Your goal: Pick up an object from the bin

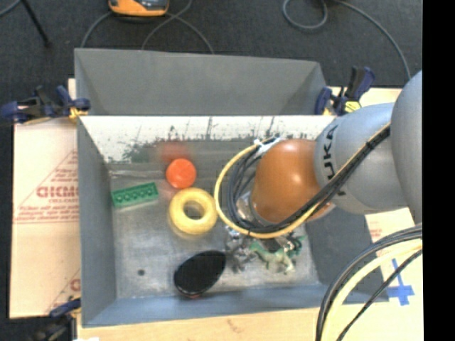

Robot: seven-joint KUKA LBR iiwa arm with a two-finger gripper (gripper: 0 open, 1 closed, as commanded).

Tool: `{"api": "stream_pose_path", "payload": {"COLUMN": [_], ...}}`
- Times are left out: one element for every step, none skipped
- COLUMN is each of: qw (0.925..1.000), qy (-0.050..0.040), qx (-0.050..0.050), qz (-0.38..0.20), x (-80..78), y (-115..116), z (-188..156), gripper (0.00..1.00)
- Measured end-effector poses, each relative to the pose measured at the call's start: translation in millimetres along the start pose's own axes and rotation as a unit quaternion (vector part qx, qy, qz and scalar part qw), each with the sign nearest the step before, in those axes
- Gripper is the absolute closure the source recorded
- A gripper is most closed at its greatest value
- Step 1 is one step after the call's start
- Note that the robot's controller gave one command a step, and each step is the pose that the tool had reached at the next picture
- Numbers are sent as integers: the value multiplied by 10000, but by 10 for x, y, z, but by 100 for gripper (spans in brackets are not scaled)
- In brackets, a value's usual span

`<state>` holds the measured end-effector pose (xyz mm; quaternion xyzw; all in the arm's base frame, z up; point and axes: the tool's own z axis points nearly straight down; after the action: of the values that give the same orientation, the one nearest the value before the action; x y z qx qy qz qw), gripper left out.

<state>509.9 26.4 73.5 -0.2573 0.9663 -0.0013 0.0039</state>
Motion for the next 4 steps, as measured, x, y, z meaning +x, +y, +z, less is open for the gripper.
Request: {"api": "stream_pose_path", "payload": {"qw": [10000, 10000, 10000, 9999], "qy": [0, 0, -41, -1], "qx": [0, 0, -17, -3], "qz": [-1, -1, 6, 153], "x": [0, 0, 284, 570], "y": [0, 0, -241, -547], "z": [0, 0, -3, 12], "gripper": [100, 100, 100, 0]}}
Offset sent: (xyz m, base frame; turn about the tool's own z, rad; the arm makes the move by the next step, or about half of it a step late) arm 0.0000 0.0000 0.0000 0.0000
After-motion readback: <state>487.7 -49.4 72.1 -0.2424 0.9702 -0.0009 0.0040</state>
